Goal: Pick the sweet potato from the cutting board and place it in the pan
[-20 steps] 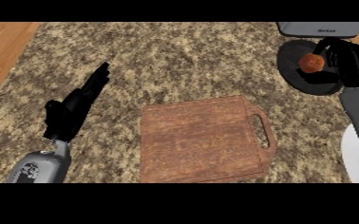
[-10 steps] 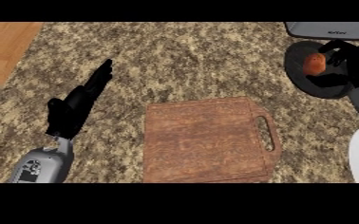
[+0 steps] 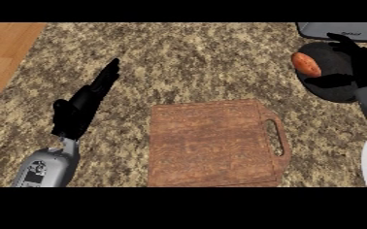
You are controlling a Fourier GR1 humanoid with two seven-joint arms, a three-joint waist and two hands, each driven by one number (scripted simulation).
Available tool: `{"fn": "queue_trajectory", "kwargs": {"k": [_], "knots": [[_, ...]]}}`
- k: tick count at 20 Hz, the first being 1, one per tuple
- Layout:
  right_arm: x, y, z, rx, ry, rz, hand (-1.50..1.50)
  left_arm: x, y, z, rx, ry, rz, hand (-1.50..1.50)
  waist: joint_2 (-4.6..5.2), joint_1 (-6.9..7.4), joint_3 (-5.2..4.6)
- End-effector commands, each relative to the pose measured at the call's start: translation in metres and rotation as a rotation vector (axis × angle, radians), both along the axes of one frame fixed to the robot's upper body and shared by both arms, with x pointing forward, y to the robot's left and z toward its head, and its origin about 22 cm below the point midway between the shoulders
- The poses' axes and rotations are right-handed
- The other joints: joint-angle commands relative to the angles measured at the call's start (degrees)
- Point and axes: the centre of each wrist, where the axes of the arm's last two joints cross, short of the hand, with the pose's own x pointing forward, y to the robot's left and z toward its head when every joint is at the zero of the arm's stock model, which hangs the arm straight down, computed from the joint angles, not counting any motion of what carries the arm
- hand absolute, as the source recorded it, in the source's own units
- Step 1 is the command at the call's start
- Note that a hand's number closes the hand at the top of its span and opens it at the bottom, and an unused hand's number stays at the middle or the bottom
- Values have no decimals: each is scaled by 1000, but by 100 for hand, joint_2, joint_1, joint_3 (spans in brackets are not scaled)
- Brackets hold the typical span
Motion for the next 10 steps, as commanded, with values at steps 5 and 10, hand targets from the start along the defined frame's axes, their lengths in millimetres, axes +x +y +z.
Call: {"fn": "queue_trajectory", "kwargs": {"k": [5, 10], "knots": [[-6, -21, 11, 359, -177, 19, -150, -4, -3, -7, -1, 4, 6, 0, 16, -46, 10], [-28, -57, 17, 506, -170, 84, -150, 0, -3, -1, -16, -1, 7, 0, 22, -84, 12]]}}
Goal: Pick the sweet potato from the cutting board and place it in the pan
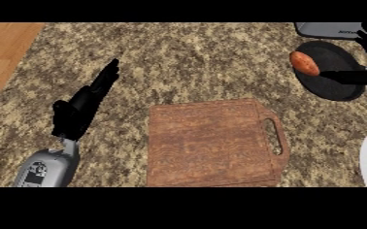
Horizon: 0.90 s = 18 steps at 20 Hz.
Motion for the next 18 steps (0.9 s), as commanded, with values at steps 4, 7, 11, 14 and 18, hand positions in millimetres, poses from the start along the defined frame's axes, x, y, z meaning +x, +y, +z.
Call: {"fn": "queue_trajectory", "kwargs": {"k": [4, 7, 11, 14, 18], "knots": [[-42, -55, 2, 105, -12, 120, -150, -4, 6, 5, 11, 10, 17, 0, -47, -44, -1], [-55, -56, -18, 129, -124, 135, -150, 0, 0, 5, 10, 20, 33, 0, -37, -114, 7], [-82, -70, -36, 120, -147, 157, -150, 1, 2, 0, 0, 7, 25, 0, -43, -138, 3], [-97, -79, -40, 152, -153, 163, -150, -5, 7, -4, -2, 21, 27, 0, -84, -160, -4], [-103, -82, -43, 155, -154, 174, -150, -7, -5, -2, 6, 7, 22, 0, -92, -147, -1]]}}
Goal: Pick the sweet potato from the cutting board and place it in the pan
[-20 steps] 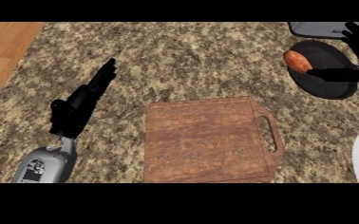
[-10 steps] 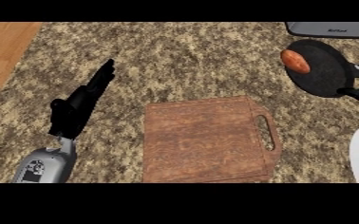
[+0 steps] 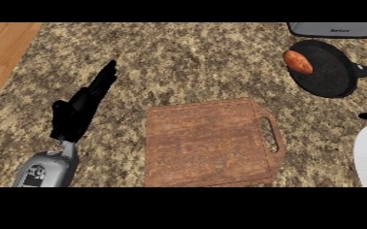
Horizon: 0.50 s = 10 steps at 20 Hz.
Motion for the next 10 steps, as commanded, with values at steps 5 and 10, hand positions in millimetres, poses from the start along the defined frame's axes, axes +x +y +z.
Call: {"fn": "queue_trajectory", "kwargs": {"k": [5, 10], "knots": [[-33, -10, -23, 71, -82, 99, -150, -4, 0, -2, -1, 22, 19, 0, -40, -76, -6], [-41, -4, -38, 37, -76, 67, -150, -7, 22, -2, 3, 12, 7, 0, -47, -39, -9]]}}
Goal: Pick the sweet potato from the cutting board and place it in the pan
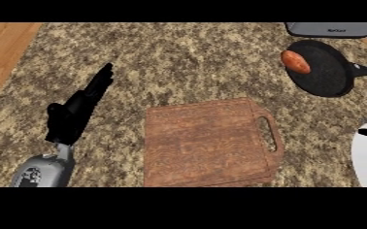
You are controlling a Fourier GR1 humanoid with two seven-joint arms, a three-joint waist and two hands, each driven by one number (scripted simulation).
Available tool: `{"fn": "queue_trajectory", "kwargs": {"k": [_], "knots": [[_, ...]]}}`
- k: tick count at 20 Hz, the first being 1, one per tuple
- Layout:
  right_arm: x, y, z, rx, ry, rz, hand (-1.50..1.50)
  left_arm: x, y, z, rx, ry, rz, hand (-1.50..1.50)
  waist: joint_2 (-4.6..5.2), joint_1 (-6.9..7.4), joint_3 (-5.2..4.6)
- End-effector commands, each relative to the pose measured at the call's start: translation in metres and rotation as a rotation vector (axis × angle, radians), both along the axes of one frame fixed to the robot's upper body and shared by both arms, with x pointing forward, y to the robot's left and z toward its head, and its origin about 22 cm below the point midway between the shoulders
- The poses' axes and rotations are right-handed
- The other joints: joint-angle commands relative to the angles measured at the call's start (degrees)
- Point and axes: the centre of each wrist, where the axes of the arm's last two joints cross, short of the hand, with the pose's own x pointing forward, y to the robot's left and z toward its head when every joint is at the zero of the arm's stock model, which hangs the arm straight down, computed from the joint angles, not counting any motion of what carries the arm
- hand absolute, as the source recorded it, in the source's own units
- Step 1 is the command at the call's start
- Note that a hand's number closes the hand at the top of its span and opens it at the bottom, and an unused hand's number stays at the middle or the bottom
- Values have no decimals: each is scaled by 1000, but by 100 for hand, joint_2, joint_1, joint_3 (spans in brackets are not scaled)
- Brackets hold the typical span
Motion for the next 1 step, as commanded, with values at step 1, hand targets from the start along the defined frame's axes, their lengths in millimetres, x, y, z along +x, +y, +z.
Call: {"fn": "queue_trajectory", "kwargs": {"k": [1], "knots": [[-18, -8, -8, 47, -100, 88, -150, -2, -5, -9, -1, 14, 6, 0, -6, -36, -1]]}}
